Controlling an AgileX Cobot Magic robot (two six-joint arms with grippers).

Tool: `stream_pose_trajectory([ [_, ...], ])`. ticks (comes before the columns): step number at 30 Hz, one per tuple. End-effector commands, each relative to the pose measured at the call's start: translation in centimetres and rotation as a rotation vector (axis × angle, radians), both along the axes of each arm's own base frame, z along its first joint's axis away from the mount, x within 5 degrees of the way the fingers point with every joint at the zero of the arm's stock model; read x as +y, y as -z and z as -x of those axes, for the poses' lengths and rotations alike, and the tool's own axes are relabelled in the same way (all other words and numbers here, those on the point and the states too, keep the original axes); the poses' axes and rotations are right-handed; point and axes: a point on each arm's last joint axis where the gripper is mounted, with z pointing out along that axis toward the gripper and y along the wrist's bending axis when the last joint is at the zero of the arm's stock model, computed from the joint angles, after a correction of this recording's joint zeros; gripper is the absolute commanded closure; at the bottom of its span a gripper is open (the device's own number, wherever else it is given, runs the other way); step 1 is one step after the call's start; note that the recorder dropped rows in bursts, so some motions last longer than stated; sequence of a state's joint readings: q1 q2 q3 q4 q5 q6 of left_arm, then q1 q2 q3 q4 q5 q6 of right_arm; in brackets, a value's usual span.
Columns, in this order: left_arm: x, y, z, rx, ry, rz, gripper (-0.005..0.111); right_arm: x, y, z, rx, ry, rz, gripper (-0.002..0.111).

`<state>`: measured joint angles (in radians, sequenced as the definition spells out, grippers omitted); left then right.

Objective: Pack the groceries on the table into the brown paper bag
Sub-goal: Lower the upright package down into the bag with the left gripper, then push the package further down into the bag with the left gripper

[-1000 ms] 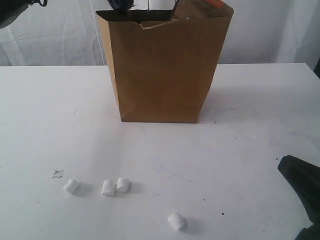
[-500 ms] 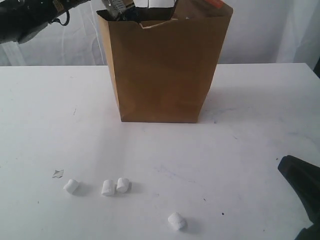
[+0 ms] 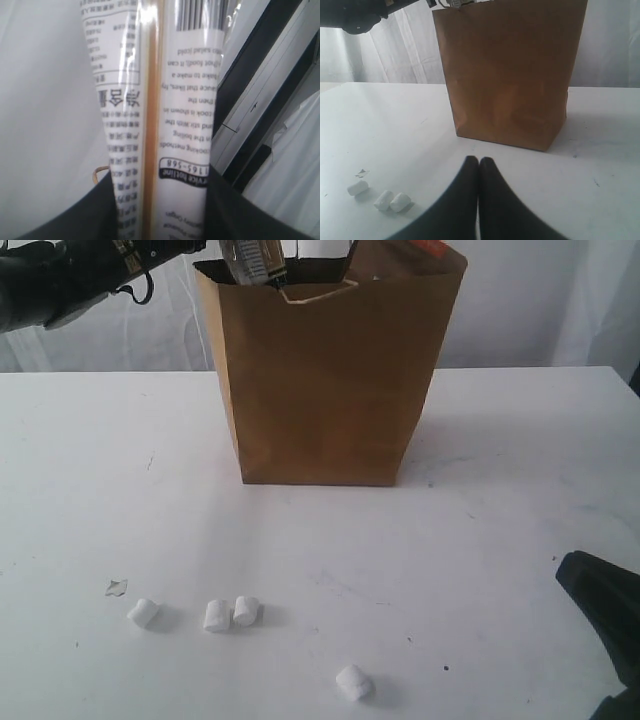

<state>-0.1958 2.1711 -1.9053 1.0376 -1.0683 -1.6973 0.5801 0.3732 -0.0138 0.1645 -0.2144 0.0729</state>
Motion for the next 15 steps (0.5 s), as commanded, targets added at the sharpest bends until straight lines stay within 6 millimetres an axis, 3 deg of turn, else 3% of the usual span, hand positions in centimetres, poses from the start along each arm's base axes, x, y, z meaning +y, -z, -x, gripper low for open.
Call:
stream_pose_trajectory([
  [1,-0.1,-2.2,1.0,-0.059,0.039,0.06,0.098,-0.1,0.1,0.0,-0.004,0.006,-0.005,0.108],
  [8,0.5,-1.7,0.3,0.032,-0.009,0.058,0.059,-0.1,0.1,0.0,-0.004,0.006,-0.005,0.108],
  [15,1.1,-1.7,0.1,0.027,-0.027,0.055,0.056,-0.1,0.1,0.0,-0.004,0.006,-0.005,0.108],
])
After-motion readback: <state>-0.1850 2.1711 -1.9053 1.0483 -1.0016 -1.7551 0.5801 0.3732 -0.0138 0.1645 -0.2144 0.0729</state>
